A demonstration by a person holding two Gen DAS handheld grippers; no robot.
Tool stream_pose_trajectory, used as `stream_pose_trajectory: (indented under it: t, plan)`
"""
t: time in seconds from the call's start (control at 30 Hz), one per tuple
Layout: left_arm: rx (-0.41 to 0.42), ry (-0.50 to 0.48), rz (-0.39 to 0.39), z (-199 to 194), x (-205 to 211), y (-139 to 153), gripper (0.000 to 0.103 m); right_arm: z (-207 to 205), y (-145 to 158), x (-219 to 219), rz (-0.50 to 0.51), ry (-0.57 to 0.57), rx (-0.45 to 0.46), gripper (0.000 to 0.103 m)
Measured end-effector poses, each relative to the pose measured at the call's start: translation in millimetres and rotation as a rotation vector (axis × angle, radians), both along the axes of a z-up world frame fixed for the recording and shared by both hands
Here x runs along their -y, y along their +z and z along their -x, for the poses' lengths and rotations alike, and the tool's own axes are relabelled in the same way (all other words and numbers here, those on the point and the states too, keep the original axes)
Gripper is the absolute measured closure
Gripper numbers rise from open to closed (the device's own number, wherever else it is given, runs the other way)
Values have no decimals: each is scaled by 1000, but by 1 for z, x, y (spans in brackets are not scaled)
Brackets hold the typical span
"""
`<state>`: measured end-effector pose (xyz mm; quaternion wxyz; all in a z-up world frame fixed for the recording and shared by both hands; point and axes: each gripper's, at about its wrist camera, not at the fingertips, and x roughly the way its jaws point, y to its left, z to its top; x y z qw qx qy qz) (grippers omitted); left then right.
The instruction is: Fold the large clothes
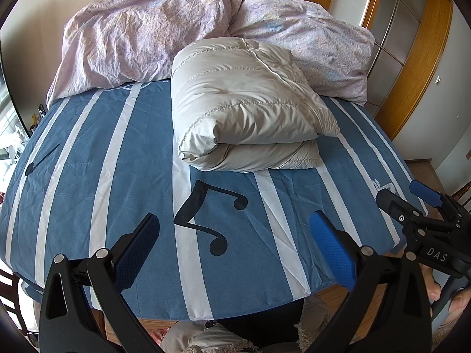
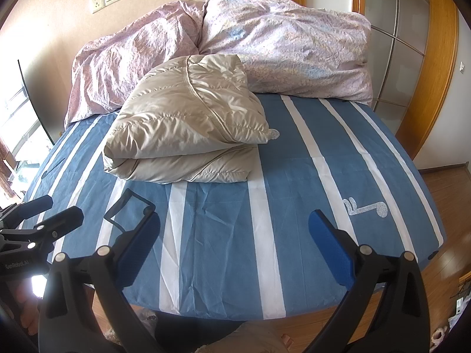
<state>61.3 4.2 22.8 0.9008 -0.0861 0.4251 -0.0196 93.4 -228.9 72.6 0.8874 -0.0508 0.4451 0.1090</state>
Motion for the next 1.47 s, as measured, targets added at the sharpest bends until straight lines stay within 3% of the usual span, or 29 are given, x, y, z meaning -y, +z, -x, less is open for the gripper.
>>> stream_pose_trajectory:
  t: [1.47]
  plan:
    - [5,14,-20,0,-5,1,1,-2,0,-8,0,2,2,2]
